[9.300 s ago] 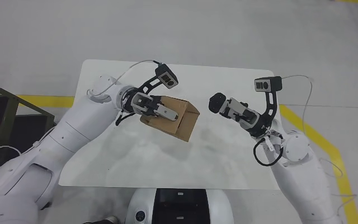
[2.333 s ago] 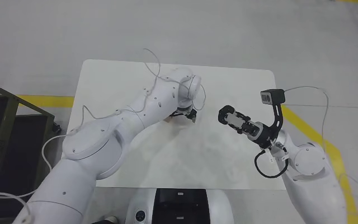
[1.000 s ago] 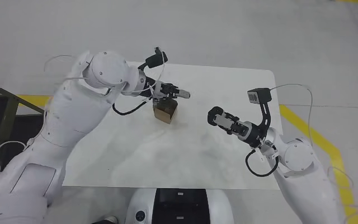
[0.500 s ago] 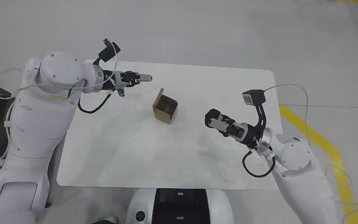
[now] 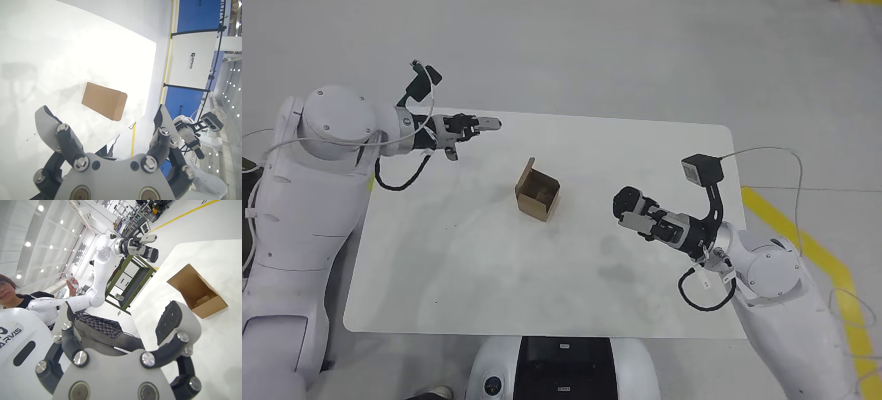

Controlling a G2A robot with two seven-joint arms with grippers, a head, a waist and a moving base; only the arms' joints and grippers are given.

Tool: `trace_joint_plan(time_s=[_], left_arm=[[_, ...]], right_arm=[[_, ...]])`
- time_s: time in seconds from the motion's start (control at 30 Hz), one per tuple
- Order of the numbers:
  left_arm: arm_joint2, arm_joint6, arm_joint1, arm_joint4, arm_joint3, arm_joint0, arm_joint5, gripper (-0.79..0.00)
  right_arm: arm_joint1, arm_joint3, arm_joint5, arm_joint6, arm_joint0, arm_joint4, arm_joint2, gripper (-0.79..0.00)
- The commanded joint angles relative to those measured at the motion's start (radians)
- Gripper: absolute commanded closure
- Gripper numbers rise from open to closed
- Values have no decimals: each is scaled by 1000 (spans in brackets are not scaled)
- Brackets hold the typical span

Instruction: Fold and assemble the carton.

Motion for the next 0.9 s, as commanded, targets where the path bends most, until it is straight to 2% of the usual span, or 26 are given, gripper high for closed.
trace_joint_plan(time_s=[0.0,0.17,0.27,0.37,0.5,0.63,0.87], left_arm=[[0,0,0,0,0,0,0,-785],[1,5,0,-3,1,5,0,-785],[28,33,-9,-56,10,25,-2,-785],[75,34,-18,-74,31,12,-11,-785],[163,49,-41,-99,73,-29,-77,-785],[225,136,-64,-121,110,-49,-85,-785],[232,154,-69,-134,110,-49,-85,-785]], right_arm=[[0,0,1,0,0,-1,-1,-785],[0,0,1,0,0,-1,-1,-785],[0,0,1,0,0,-1,-1,-785],[0,0,1,0,0,-1,-1,-785],[0,0,1,0,0,-1,-1,-785],[0,0,1,0,0,-1,-1,-785],[0,0,1,0,0,-1,-1,-785]])
